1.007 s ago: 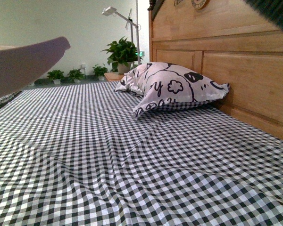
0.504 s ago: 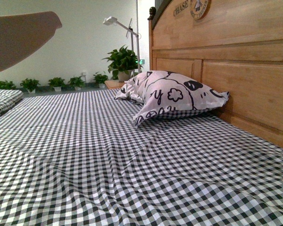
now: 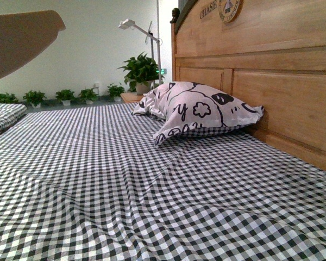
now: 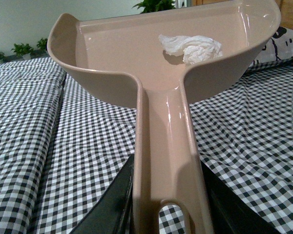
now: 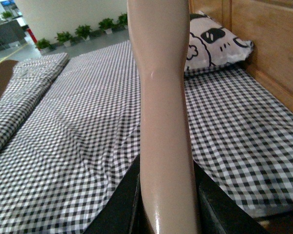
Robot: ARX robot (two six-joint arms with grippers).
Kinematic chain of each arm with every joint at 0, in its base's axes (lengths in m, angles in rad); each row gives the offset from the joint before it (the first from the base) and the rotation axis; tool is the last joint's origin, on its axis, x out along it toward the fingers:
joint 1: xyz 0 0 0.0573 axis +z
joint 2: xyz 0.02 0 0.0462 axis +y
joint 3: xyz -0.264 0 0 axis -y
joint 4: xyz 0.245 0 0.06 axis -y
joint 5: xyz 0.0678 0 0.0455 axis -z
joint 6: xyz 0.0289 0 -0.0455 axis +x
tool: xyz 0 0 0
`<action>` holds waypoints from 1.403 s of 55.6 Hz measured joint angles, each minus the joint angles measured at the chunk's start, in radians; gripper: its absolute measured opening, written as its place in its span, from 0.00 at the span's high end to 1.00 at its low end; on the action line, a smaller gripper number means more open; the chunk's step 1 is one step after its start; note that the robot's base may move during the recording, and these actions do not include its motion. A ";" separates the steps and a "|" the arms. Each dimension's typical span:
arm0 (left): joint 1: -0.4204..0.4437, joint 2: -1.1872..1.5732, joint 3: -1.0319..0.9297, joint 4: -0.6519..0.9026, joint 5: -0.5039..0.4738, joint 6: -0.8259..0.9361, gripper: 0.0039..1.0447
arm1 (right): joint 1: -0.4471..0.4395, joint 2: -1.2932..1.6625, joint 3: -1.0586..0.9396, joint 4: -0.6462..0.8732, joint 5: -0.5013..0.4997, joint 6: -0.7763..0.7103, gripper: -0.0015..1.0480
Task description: Clean up trash
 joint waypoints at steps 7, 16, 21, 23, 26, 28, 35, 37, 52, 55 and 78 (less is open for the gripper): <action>-0.012 -0.006 0.000 0.000 -0.018 -0.010 0.74 | -0.007 0.002 -0.014 -0.023 0.032 0.000 0.80; -0.016 -0.006 0.000 0.000 -0.019 -0.014 0.74 | -0.009 0.002 -0.015 -0.024 0.033 -0.001 0.80; -0.016 -0.006 0.000 0.000 -0.021 -0.016 0.74 | -0.009 0.002 -0.015 -0.024 0.033 -0.001 0.80; -0.016 -0.006 0.000 0.000 -0.021 -0.016 0.74 | -0.009 0.002 -0.015 -0.024 0.033 -0.001 0.80; -0.016 -0.006 0.000 0.000 -0.021 -0.016 0.74 | -0.009 0.002 -0.015 -0.024 0.033 -0.001 0.80; -0.016 -0.006 0.000 0.000 -0.021 -0.016 0.74 | -0.009 0.002 -0.015 -0.024 0.033 -0.001 0.80; -0.016 -0.006 0.000 0.000 -0.021 -0.016 0.74 | -0.009 0.002 -0.015 -0.024 0.033 -0.001 0.80; -0.016 -0.006 0.000 0.000 -0.021 -0.016 0.74 | -0.009 0.002 -0.015 -0.024 0.033 -0.001 0.80; -0.016 -0.006 0.000 0.000 -0.021 -0.016 0.74 | -0.009 0.002 -0.015 -0.024 0.033 -0.001 0.80; -0.016 -0.006 0.000 0.000 -0.021 -0.016 0.74 | -0.009 0.002 -0.015 -0.024 0.033 -0.001 0.80; -0.016 -0.006 0.000 0.000 -0.021 -0.016 0.74 | -0.009 0.002 -0.015 -0.024 0.033 -0.001 0.80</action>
